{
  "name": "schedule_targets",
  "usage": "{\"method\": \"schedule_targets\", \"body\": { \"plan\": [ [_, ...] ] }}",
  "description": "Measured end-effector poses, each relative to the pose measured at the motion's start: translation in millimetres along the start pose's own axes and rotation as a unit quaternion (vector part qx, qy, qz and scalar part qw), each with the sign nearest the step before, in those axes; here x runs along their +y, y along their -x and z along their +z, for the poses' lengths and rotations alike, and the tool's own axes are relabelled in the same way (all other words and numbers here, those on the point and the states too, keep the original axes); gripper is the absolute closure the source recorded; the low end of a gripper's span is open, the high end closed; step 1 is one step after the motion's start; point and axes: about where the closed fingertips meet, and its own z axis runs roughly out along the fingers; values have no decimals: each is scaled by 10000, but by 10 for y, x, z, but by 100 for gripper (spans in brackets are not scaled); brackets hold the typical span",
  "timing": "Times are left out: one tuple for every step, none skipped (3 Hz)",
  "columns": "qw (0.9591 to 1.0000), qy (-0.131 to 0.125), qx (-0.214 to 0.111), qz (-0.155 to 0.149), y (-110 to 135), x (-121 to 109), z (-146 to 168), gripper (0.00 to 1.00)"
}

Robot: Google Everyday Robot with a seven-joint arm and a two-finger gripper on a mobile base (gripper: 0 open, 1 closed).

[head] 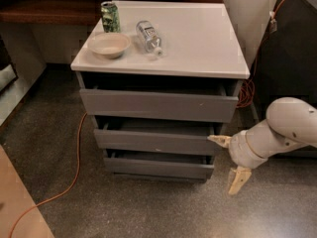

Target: Place blue plastic bottle into bottom drawer

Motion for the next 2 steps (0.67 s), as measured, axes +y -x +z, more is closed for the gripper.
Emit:
{"method": "schedule_targets", "body": {
  "plan": [
    [9999, 84, -81, -61, -137, -220, 379, 0],
    [9996, 257, -93, -73, -264, -385, 793, 0]
  ]
}}
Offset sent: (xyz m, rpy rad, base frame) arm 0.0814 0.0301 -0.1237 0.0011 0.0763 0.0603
